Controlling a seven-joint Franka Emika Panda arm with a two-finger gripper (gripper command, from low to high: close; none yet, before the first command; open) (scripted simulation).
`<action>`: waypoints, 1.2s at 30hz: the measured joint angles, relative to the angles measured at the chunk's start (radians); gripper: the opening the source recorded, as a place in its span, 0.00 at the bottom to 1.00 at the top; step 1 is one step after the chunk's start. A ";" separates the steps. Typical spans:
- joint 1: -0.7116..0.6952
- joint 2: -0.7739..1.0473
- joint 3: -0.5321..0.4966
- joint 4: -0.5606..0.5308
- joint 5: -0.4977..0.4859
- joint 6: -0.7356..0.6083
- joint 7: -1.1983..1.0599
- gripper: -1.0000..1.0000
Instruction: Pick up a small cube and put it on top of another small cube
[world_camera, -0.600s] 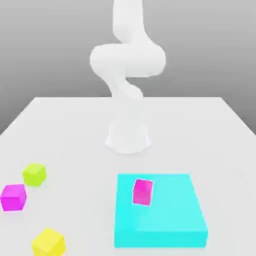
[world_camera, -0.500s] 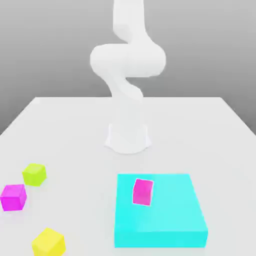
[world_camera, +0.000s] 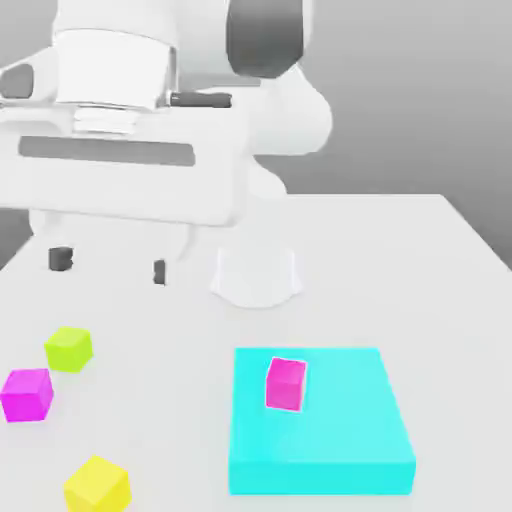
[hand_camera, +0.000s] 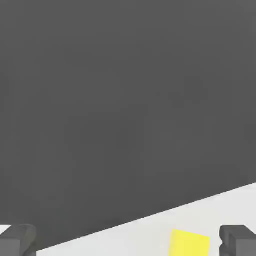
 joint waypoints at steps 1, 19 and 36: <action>-0.011 0.036 -0.004 -0.001 0.006 0.012 0.000 0.50; -0.110 0.537 0.011 0.023 0.119 0.242 -0.040 0.00; -0.286 0.199 -0.233 -0.204 0.113 0.125 0.103 0.00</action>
